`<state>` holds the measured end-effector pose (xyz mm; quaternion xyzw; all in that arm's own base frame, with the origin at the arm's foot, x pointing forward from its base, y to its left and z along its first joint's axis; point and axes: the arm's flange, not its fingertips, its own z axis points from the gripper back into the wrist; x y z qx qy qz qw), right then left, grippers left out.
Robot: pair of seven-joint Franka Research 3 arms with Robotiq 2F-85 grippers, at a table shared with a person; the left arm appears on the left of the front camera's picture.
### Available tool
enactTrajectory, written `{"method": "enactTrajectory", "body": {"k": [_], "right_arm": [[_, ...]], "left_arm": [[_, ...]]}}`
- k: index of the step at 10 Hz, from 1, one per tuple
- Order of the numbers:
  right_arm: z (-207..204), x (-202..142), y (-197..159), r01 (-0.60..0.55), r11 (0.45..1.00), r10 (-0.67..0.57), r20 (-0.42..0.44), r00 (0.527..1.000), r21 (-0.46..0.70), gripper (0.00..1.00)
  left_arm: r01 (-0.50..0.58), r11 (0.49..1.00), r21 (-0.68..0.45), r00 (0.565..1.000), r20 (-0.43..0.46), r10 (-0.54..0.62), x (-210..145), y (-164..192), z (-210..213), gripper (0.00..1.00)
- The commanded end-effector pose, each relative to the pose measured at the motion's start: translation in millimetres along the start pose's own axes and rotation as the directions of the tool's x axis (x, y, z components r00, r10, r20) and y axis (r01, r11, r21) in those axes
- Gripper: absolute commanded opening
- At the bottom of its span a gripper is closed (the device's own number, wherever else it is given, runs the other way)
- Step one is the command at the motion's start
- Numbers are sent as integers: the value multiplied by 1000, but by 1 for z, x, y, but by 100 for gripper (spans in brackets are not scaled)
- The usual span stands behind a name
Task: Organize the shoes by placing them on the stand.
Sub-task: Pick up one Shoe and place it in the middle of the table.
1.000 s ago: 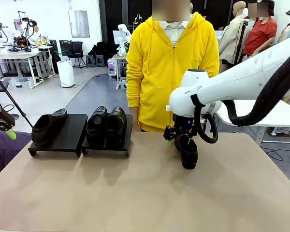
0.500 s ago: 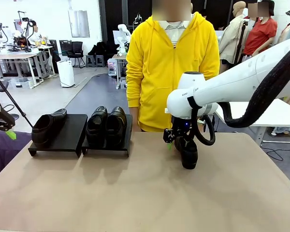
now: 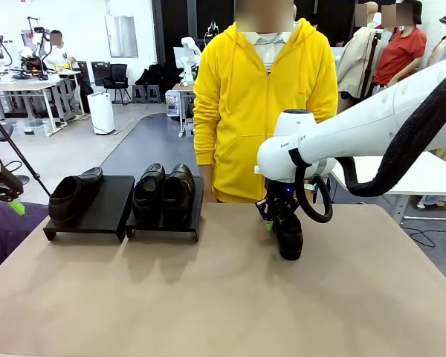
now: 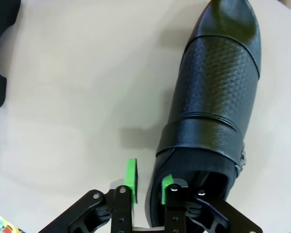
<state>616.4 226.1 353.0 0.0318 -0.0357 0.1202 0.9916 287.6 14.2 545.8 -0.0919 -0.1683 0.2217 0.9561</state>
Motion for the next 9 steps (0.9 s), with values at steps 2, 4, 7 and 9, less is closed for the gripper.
{"method": "enactTrajectory", "body": {"k": [2, 4, 7, 9], "right_arm": [[3, 3, 2, 46, 998, -46, -4, 999, -47, 0], [11, 0, -7, 68, 997, -68, 7, 998, -43, 0], [87, -45, -30, 222, 974, -222, 0, 975, -53, 0], [155, -114, -13, 193, 981, -193, -63, 979, -5, 0]], "left_arm": [[11, 1000, 8, 1000, -2, -11, 0, 3, 2, 100], [11, 1000, 8, 1000, -2, -11, 0, 3, 2, 100], [11, 1000, 8, 1000, -2, -11, 0, 3, 2, 100], [11, 1000, 8, 1000, -2, -11, 0, 3, 2, 100]]}}
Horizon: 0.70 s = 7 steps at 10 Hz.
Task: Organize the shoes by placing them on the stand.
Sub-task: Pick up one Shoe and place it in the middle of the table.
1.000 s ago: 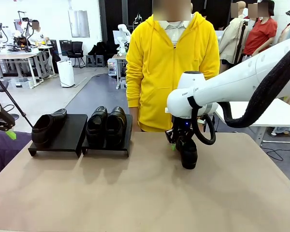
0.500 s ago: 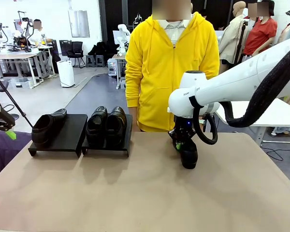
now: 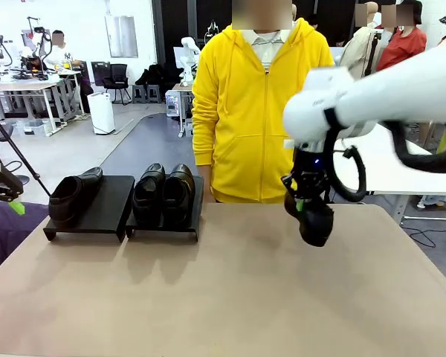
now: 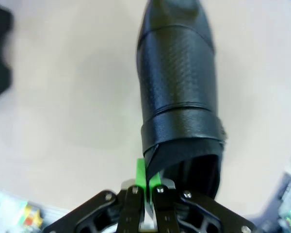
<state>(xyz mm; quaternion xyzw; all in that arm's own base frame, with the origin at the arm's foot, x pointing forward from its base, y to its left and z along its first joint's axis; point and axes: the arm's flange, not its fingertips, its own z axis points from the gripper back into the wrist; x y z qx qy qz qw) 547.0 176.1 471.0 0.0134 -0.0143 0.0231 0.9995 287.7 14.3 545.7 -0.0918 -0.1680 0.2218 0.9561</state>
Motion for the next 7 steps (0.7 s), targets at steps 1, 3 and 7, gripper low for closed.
{"method": "enactTrajectory", "body": {"k": [1, 3, 7], "right_arm": [[50, -93, 5, 17, 999, -14, -82, 997, 31, 0], [75, -157, -10, 85, 994, -80, -81, 994, 69, 0], [83, -181, -17, 69, 994, -60, -107, 992, 87, 0]], "left_arm": [[11, 1000, 8, 1000, -1, -11, 0, 3, 2, 100], [11, 1000, 8, 1000, -1, -11, 0, 3, 2, 100], [11, 1000, 8, 1000, -1, -11, 0, 3, 2, 100]]}}
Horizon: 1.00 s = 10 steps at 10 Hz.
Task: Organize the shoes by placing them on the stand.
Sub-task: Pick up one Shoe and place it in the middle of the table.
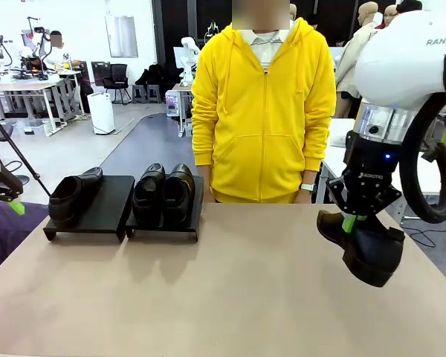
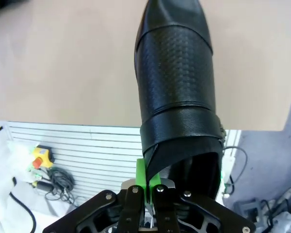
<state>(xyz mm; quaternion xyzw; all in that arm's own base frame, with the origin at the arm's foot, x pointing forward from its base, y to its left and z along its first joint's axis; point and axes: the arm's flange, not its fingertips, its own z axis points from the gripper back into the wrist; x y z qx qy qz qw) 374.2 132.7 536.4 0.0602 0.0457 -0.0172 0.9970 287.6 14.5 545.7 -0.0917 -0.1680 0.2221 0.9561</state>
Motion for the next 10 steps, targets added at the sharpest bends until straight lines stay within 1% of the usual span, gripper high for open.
{"method": "enactTrajectory", "body": {"k": [1, 2, 3, 4, 5, 6, 7, 8, 10], "right_arm": [[9, -10, 17, -19, 1000, 19, 12, 1000, -6, 0], [9, -10, 17, -19, 1000, 19, 12, 1000, -6, 0], [0, -3, 5, -9, 1000, 9, 1, 1000, -8, 0], [-6, -4, 27, -13, 1000, 14, 63, 998, -17, 0], [-15, -16, 60, 10, 999, -5, 130, 992, -44, 0], [-29, -28, 90, 10, 998, 1, 156, 988, -66, 0], [-51, -32, 121, 11, 999, -3, 168, 986, -50, 0], [-73, -30, 149, -9, 999, 18, 164, 986, -51, 0], [-99, -24, 197, -42, 997, 55, 214, 975, -64, 0]], "left_arm": [[11, 1000, 8, 1000, -2, -11, 0, 3, 2, 100], [11, 1000, 8, 1000, -2, -11, 0, 3, 2, 100], [11, 1000, 8, 1000, -2, -11, 0, 3, 2, 100], [11, 1000, 8, 1000, -2, -11, 0, 3, 2, 100], [11, 1000, 8, 1000, -2, -11, 0, 3, 2, 100], [11, 1000, 8, 1000, -2, -11, 0, 3, 2, 100], [11, 1000, 8, 1000, -2, -11, 0, 3, 2, 100], [11, 1000, 8, 1000, -2, -11, 0, 3, 2, 100], [11, 1000, 8, 1000, -2, -11, 0, 3, 2, 100]]}}
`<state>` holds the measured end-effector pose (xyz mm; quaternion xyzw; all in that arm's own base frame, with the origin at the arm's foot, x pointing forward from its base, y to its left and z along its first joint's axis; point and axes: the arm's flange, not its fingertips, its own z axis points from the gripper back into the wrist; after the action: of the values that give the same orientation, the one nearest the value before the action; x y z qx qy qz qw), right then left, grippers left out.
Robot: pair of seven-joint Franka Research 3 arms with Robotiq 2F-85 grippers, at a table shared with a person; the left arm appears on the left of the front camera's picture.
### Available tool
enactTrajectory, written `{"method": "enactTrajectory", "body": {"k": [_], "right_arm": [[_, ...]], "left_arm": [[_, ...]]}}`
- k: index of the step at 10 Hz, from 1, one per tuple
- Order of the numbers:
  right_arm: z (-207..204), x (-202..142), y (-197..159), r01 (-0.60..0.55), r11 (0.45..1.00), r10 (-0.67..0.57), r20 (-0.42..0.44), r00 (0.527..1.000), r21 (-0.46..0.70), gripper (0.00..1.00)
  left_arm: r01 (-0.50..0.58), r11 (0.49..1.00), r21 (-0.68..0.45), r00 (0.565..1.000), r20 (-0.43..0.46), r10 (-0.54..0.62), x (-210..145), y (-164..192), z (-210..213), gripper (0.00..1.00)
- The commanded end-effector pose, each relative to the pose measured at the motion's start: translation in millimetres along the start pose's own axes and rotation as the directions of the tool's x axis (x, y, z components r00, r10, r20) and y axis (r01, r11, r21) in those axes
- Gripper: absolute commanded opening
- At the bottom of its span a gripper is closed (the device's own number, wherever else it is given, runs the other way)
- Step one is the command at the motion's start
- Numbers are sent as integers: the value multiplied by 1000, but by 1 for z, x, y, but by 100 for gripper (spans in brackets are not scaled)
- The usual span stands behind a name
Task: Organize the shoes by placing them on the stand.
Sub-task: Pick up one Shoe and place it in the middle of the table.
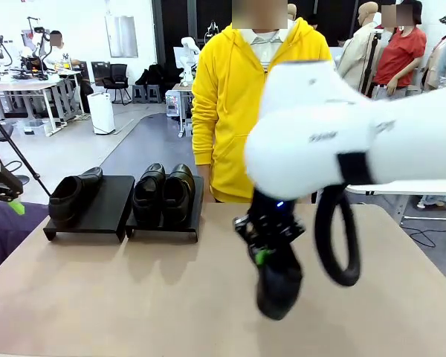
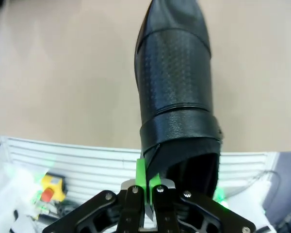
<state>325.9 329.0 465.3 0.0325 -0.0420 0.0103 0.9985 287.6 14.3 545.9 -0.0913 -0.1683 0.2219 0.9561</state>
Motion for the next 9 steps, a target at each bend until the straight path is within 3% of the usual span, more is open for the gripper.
{"method": "enactTrajectory", "body": {"k": [1, 4, 7, 9], "right_arm": [[-17, 28, 29, 15, 1000, -15, 50, 999, -4, 0], [-69, 44, 74, -22, 1000, 22, 47, 999, -11, 0], [-94, 52, 86, -33, 999, 36, 70, 997, -41, 0], [-99, 54, 84, -41, 999, 43, 38, 998, -33, 0]], "left_arm": [[11, 1000, 7, 1000, -2, -11, 0, 3, 1, 100], [11, 1000, 7, 1000, -2, -11, 0, 3, 1, 100], [11, 1000, 7, 1000, -2, -11, 0, 3, 1, 100], [11, 1000, 7, 1000, -2, -11, 0, 3, 1, 100]]}}
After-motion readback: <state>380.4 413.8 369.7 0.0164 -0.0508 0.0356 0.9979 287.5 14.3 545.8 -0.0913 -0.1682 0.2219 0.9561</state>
